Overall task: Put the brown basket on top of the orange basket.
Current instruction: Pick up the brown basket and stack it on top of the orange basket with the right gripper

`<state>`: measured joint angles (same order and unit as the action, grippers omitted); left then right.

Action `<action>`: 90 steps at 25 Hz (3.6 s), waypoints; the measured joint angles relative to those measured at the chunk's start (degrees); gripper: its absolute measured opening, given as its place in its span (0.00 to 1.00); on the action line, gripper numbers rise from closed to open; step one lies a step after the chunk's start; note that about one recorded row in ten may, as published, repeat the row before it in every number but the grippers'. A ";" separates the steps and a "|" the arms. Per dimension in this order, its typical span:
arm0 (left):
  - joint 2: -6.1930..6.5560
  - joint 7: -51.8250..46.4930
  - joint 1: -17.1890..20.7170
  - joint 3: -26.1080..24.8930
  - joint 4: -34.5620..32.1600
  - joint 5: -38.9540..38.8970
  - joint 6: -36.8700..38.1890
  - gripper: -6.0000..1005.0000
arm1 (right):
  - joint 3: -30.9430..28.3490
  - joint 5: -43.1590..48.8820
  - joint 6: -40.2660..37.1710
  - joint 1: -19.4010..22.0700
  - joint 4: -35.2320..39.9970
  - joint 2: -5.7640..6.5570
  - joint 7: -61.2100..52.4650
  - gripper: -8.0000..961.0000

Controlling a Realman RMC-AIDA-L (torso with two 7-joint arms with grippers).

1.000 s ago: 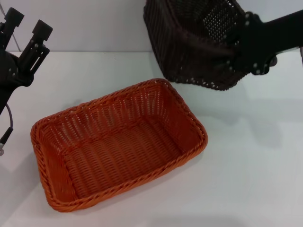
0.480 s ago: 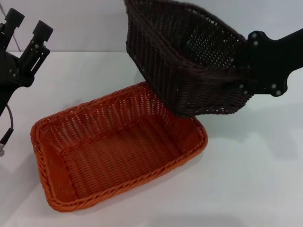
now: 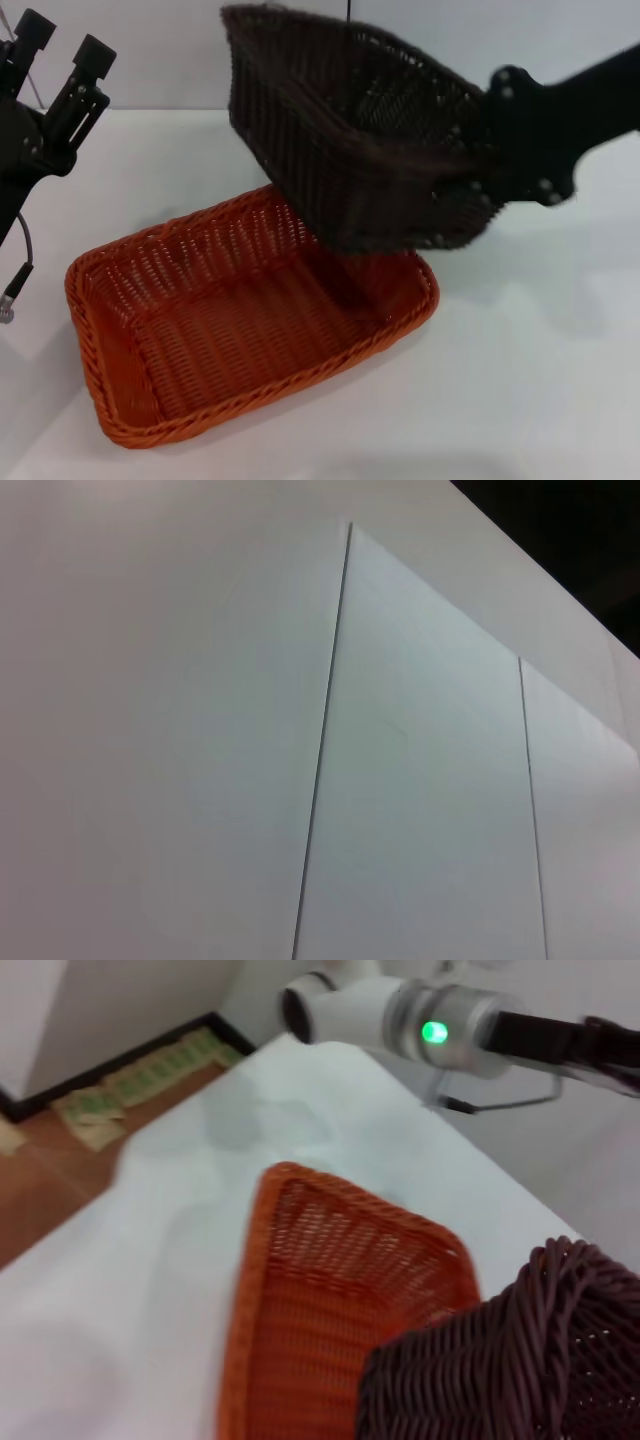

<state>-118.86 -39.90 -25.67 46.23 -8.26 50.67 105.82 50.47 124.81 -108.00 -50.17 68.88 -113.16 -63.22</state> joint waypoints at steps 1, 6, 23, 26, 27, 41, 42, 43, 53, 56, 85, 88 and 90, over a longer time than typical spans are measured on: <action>0.02 0.00 -0.03 0.00 0.00 -0.04 0.00 0.79 | 0.69 1.69 2.17 -0.04 1.42 -1.45 -1.29 0.17; 0.03 0.00 0.02 0.00 0.00 -0.12 -0.01 0.79 | 3.30 3.69 4.64 -0.65 2.05 -3.18 -3.45 0.17; 0.21 0.08 1.01 0.00 0.00 0.22 -0.57 0.79 | 6.62 0.31 -2.48 -2.01 4.32 -3.30 -3.53 0.17; 0.21 0.08 1.10 0.00 0.00 0.22 -0.49 0.79 | 6.51 -0.56 -6.24 -2.15 5.88 -3.23 -3.58 0.17; 0.21 0.08 1.12 0.00 0.00 0.22 -0.42 0.79 | 6.51 -0.56 -6.24 -2.15 5.88 -3.23 -3.58 0.17; 0.16 0.08 2.07 0.70 0.00 0.43 0.42 0.79 | 5.34 -3.78 -15.58 -2.15 8.17 -3.17 -4.23 0.17; 0.16 0.08 2.07 0.70 0.00 0.43 0.42 0.79 | 5.42 -4.10 -16.15 -2.18 8.15 -3.11 -4.15 0.17; 0.14 0.08 2.11 0.70 0.00 0.43 0.43 0.79 | 5.42 -4.10 -16.15 -2.18 8.15 -3.11 -4.15 0.17; 0.11 0.11 2.85 0.71 0.00 0.42 0.84 0.79 | 6.76 -9.28 -16.81 -0.61 7.25 0.03 -1.43 0.17; 0.04 0.11 2.92 0.70 0.06 0.36 1.20 0.79 | 5.75 -9.09 -16.20 -0.41 7.07 -0.12 -0.80 0.17; 0.50 0.08 2.27 0.06 0.19 -0.22 0.20 0.79 | 14.92 -8.46 11.22 2.08 11.18 -5.92 -18.73 0.17; 0.54 0.08 2.28 -0.39 0.09 -0.26 -0.40 0.79 | 15.88 -8.50 13.15 3.02 12.53 -6.14 -20.54 0.17; 0.57 0.05 2.26 -0.72 -0.06 -0.26 -0.60 0.79 | 16.72 -8.50 13.97 3.77 13.66 -6.21 -21.82 0.17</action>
<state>-118.28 -39.85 -23.41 45.50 -8.31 50.41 105.22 67.19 116.32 -94.03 -46.40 82.55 -119.37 -85.04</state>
